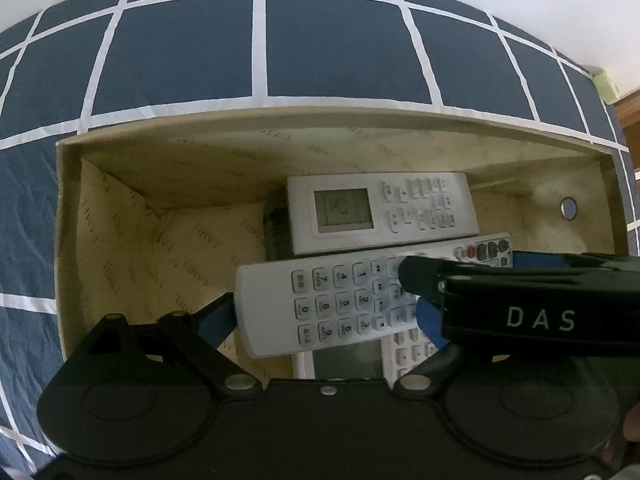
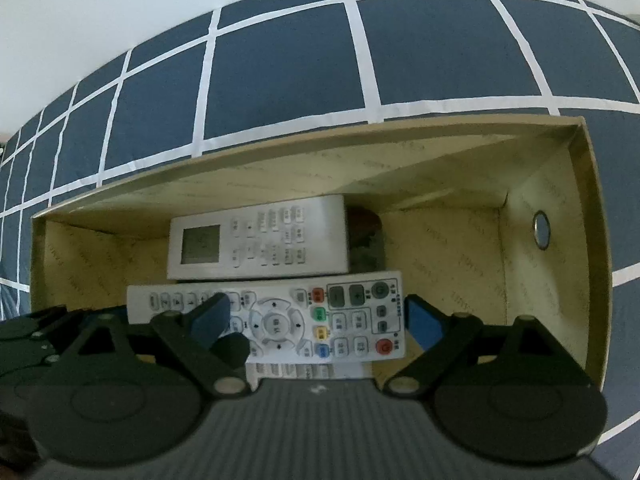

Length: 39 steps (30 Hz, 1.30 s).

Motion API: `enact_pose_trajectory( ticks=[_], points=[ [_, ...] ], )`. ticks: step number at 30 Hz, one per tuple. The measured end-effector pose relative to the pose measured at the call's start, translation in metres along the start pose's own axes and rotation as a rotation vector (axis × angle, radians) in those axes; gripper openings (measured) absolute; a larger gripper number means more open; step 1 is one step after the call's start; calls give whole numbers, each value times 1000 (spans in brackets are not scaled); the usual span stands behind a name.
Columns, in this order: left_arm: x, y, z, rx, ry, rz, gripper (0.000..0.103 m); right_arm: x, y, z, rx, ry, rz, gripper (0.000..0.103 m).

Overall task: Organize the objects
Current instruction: 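Lower the TV remote beside the digital remote and open the right gripper, then move the right tool out of the box toward the small white box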

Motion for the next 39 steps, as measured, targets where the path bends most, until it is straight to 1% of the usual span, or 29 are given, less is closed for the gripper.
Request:
enact_pose_trajectory(
  ticks=[6,9,12,17,21,25,31,33,39],
  points=[
    [-2,-1,-1,5,-14,-7,95,-2,0,0,-6,-10,1,93],
    [-3,-1,3,0,-36,-1,95,-5,1,6,-21,-9,2,93],
    [-6,2,12,-12,-46,0,95,-8,2,12,-28,-31,-1,93],
    [-17,10,32,-42,-64,17,95,-7,10,34,-62,-56,37,94],
    [-28,23,52,-78,-78,51,96,-9,18,57,-97,-79,61,95],
    [-43,37,70,-110,-112,62,97,-16,31,82,-136,-88,80,95],
    [-68,61,98,-151,-147,80,100,-39,53,124,-187,-103,81,97],
    [-76,71,106,-172,-151,90,103,-48,62,135,-198,-104,80,99],
    [-106,99,122,-180,-168,108,103,-76,90,158,-202,-97,86,101]
  ],
)
Point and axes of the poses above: each gripper's, at about its wrist camera, not at the fingertips, and z roughly against the way its jaws point, x to its left, y to its underside, the point moved 2 cm from there along -z, roughly the way its jaws point, and after that the axes turned 13 degrees about -z, right-handed, at the moved point
